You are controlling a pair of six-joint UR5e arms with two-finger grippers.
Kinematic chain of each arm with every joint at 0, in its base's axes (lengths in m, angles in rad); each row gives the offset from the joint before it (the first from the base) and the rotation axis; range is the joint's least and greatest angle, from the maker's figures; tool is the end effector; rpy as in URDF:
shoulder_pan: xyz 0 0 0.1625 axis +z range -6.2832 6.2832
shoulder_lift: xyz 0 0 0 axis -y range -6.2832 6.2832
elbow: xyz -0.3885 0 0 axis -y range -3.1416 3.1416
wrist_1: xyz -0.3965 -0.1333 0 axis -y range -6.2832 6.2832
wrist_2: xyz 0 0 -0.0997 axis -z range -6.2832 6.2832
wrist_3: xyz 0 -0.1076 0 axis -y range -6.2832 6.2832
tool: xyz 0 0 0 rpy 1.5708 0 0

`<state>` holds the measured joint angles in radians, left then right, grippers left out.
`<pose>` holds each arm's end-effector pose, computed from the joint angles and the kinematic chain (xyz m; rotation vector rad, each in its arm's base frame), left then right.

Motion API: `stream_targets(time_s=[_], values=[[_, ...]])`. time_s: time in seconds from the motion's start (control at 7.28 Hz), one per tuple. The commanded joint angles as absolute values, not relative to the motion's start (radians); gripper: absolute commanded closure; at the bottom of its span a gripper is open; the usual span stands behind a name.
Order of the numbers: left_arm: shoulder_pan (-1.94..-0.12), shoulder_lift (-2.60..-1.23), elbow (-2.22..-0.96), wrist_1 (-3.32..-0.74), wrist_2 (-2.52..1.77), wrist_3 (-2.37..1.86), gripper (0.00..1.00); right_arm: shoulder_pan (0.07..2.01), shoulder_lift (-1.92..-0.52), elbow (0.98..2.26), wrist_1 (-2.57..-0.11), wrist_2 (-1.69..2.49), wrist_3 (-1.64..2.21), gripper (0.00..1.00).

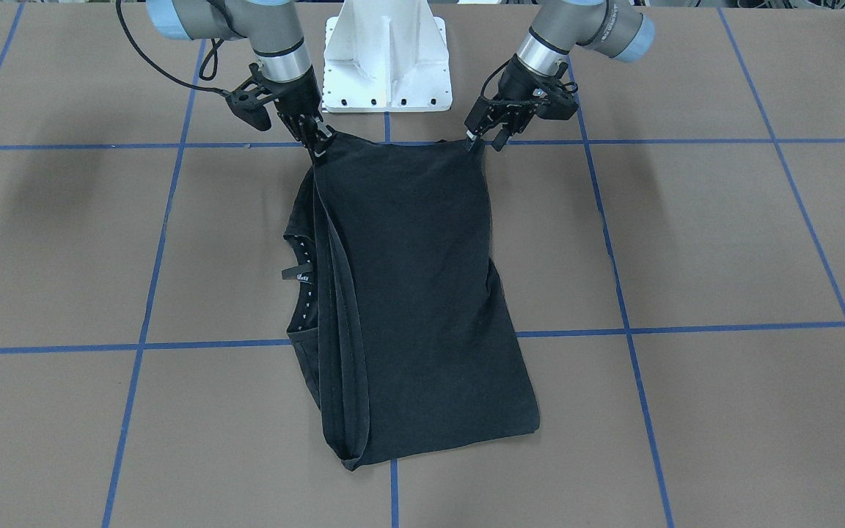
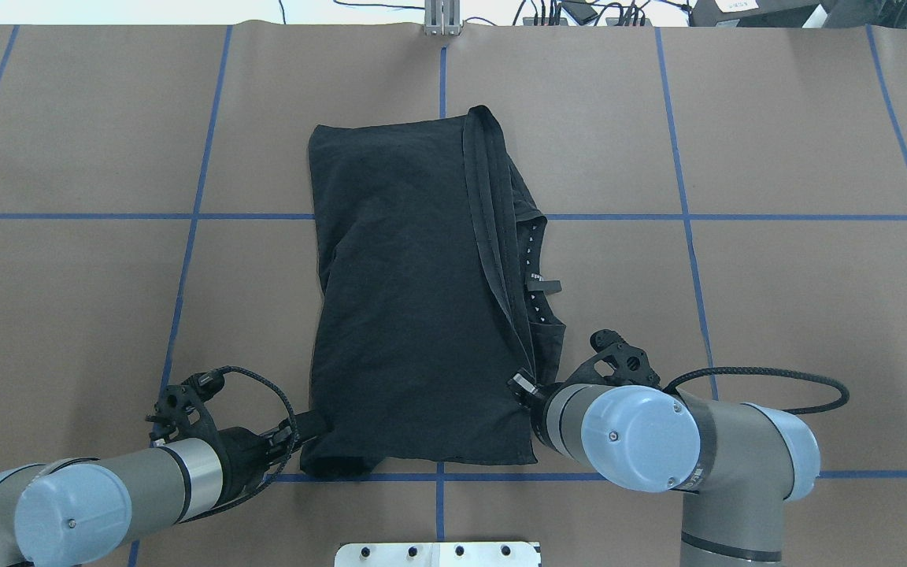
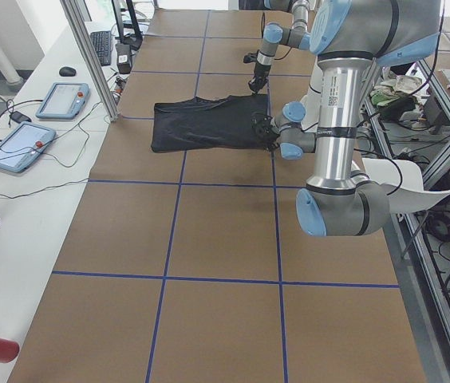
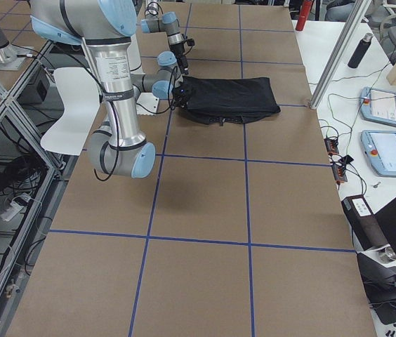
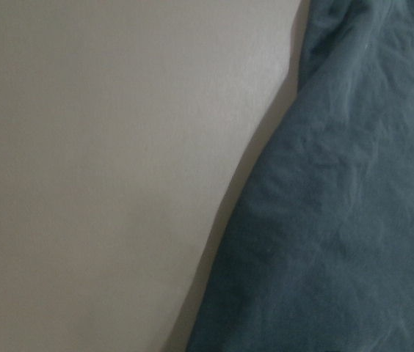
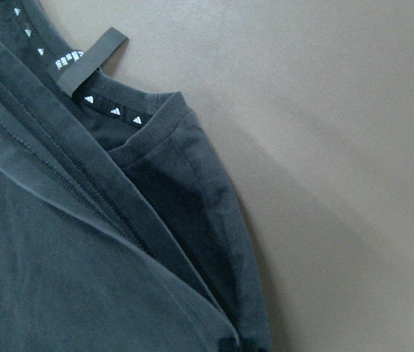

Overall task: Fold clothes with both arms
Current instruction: 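Move the left gripper to the shirt's near corner beside the right gripper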

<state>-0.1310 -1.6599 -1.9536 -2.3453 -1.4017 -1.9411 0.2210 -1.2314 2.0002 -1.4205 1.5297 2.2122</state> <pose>0.4958 -0.2180 0.3085 -0.0029 1.2694 -0.5385 -0.5165 -0.2572 0.2391 -0.1592 -0.9350 0.8180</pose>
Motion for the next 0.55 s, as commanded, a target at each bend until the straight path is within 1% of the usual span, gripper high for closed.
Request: stream_targets(time_s=[0.0, 0.14, 0.41], values=[[-0.117, -1.661, -1.947, -2.319, -1.425, -1.945, 0.14, 0.218, -1.227, 2.0, -1.42, 1.531, 2.212, 1.0], [-0.098, -1.661, -1.942, -2.319, -1.424, -1.945, 0.19, 0.216, -1.229, 2.0, -1.419, 1.531, 2.212, 1.0], [-0.098, -1.664, -1.942, -2.318, -1.424, -1.945, 0.24, 0.216, -1.23, 2.0, -1.419, 1.531, 2.212, 1.0]])
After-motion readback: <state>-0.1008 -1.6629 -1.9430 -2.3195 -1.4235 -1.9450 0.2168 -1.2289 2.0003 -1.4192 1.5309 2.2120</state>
